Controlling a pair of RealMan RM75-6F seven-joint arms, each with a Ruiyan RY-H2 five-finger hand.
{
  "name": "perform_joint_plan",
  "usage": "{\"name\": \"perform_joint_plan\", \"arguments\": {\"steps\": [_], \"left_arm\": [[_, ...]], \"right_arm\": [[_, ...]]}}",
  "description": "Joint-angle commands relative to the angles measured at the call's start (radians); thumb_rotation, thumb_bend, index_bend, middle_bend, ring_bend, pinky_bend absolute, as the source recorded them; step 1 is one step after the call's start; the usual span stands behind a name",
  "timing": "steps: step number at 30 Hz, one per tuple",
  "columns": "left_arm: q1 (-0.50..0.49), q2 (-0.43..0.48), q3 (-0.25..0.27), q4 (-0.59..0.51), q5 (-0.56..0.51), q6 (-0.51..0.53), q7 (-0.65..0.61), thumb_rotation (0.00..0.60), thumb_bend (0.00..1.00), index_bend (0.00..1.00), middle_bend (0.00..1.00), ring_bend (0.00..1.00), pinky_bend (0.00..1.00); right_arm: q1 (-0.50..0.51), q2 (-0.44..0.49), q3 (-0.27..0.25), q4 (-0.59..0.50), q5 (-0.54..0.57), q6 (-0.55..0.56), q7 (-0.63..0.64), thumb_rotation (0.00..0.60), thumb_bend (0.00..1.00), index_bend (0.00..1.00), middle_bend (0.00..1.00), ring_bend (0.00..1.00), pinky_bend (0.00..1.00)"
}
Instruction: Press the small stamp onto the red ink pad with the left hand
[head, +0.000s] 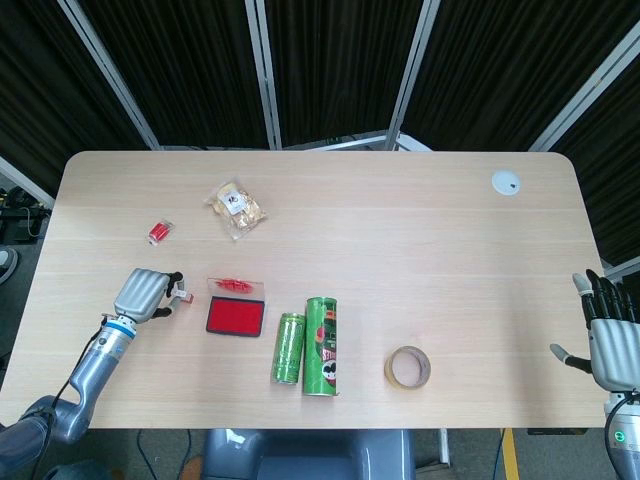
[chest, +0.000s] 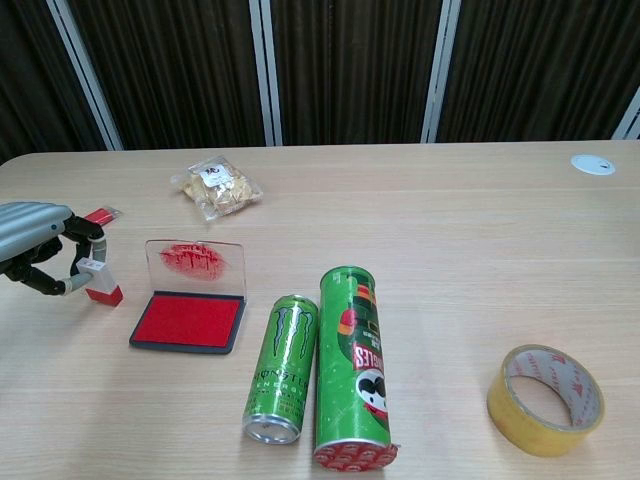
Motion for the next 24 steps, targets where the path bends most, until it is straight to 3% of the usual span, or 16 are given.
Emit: {"name": "perform_joint_plan", "arguments": {"steps": [1, 12, 19, 22, 24], "left_arm": [[0.001, 0.003, 0.001, -0.001, 0.002, 0.003, 0.002, 0.600, 0.34, 0.43, 0.39, 0.89, 0.96], [0.006, 0.026, 0.000, -0.028, 0.008, 0.018, -0.002, 0.600, 0.34, 0.41, 0.32, 0.88, 0.95], [0.036, 0.104, -0.028, -0.097, 0.013, 0.122, -0.027, 0.600, 0.34, 0.36, 0.25, 0.87, 0.94], [0.068, 0.173, -0.045, -0.163, 0.012, 0.197, -0.038, 0.600, 0.19, 0.28, 0.13, 0.77, 0.85], [0.097, 0.221, -0.059, -0.219, 0.004, 0.254, -0.040, 0.600, 0.03, 0.12, 0.02, 0.53, 0.62]], "right_arm": [[0.000, 0.001, 0.000, -0.001, 0.000, 0.000, 0.001, 0.600, 0.00, 0.00, 0.00, 0.00, 0.00], [-0.001, 0.002, 0.000, -0.003, -0.001, 0.002, 0.000, 0.600, 0.00, 0.00, 0.00, 0.00, 0.00], [-0.003, 0.005, -0.002, -0.011, -0.008, 0.008, 0.003, 0.600, 0.00, 0.00, 0.00, 0.00, 0.00], [-0.006, 0.010, -0.004, -0.019, -0.015, 0.014, 0.007, 0.600, 0.00, 0.00, 0.00, 0.00, 0.00], [-0.007, 0.014, -0.005, -0.027, -0.020, 0.019, 0.009, 0.600, 0.00, 0.00, 0.00, 0.00, 0.00]]}}
